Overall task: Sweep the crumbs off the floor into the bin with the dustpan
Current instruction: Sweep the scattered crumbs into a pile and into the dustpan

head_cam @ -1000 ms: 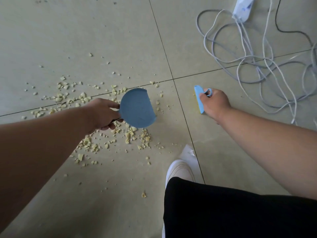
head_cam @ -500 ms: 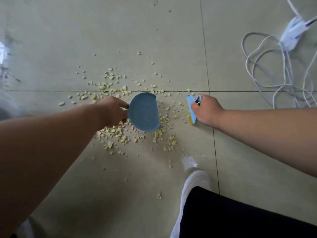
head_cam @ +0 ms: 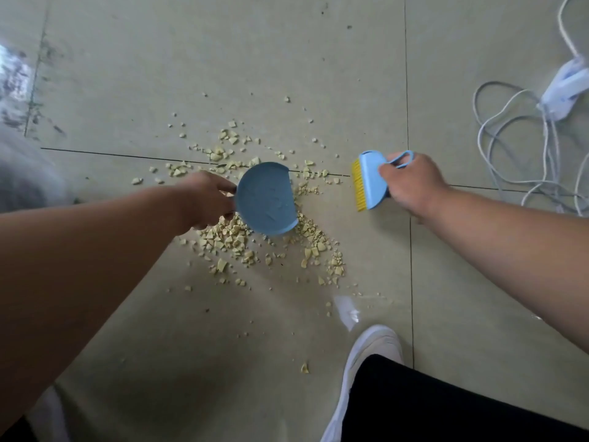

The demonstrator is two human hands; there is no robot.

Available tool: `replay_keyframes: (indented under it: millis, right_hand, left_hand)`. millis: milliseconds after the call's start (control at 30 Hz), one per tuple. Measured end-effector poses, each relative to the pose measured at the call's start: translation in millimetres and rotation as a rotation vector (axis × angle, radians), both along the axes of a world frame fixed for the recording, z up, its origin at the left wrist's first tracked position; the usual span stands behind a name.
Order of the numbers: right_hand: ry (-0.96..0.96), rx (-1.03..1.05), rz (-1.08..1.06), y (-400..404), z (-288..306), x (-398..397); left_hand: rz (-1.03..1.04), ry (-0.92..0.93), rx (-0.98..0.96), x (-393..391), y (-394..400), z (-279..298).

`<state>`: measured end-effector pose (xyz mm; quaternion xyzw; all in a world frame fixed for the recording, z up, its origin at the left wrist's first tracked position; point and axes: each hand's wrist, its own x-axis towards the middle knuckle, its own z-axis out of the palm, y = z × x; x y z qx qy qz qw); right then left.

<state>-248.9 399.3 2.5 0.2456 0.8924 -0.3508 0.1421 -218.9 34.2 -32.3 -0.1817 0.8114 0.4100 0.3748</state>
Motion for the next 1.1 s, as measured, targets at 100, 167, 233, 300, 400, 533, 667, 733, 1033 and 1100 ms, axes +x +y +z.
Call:
replay_keyframes:
  millis: [100,167,233,300,400,533,667,733,1033,1100]
  right_hand:
    - [0.041,0.084,-0.101,34.4,6.2,-12.8]
    - [0.043,0.139,-0.14,53.7,3.8,-16.6]
    - [0.011,0.204,-0.128,67.4,-1.2,-16.1]
    - [-0.029,0.26,-0.084,73.6,-7.9,-11.7]
    - [-0.04,0.285,-0.027,69.1,-17.2,-7.9]
    - [-0.037,0.272,0.04,50.3,-24.4,-11.0]
    - [-0.019,0.218,0.109,20.0,-24.5,-10.0]
    - [-0.02,0.186,0.165,1.5,-23.4,-6.7]
    - [-0.054,0.071,0.374,-67.8,-21.5,14.0]
    - [-0.058,0.038,0.39,-79.4,-20.1,16.9]
  left_hand:
    - [0.006,0.006,0.016,-6.1,-5.2,-1.4]
    - [0.0,0.012,0.012,-9.2,-6.3,-2.9]
    - [-0.002,0.014,0.01,-11.7,-5.5,-4.9]
    - [0.002,0.007,0.017,-13.9,-3.7,-7.0]
    - [0.003,-0.003,0.029,-16.1,-1.1,-8.6]
    - [0.001,-0.002,0.055,-17.2,-0.2,-8.4]
    - [0.004,-0.006,0.072,-18.6,-0.5,-6.2]
    - [0.004,-0.013,0.08,-18.1,-1.9,-3.8]
    - [0.046,-0.027,0.061,-4.1,-25.7,9.9]
    - [0.043,-0.025,0.051,0.9,-34.7,12.6]
